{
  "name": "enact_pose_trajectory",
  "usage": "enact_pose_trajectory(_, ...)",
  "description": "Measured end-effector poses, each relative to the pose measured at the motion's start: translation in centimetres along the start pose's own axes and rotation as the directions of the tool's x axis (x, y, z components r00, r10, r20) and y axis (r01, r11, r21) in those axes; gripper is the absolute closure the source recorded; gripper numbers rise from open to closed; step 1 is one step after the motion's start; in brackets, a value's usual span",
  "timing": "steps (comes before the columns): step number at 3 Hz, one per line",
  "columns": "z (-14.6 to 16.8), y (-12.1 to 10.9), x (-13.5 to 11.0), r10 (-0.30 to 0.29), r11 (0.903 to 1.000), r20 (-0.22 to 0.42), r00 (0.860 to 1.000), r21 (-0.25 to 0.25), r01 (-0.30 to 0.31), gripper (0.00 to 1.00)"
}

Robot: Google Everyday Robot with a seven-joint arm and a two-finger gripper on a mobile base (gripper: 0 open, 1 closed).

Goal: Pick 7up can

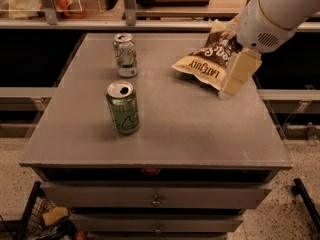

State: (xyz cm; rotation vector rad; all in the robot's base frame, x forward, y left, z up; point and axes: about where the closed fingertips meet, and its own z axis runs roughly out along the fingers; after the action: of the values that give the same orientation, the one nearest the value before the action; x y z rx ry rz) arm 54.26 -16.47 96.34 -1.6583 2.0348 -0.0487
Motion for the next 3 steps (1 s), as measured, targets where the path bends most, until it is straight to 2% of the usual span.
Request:
enact_pose_trajectory(2,0.5,-0.4,-0.3,0.009,0.9999,0.029,1.000,0.005,-0.009,0.00)
enact_pose_trajectory(3,2.4,-2.7,-2.0,0.014,0.9998,0.165,0.986,0.012,-0.016,0.00)
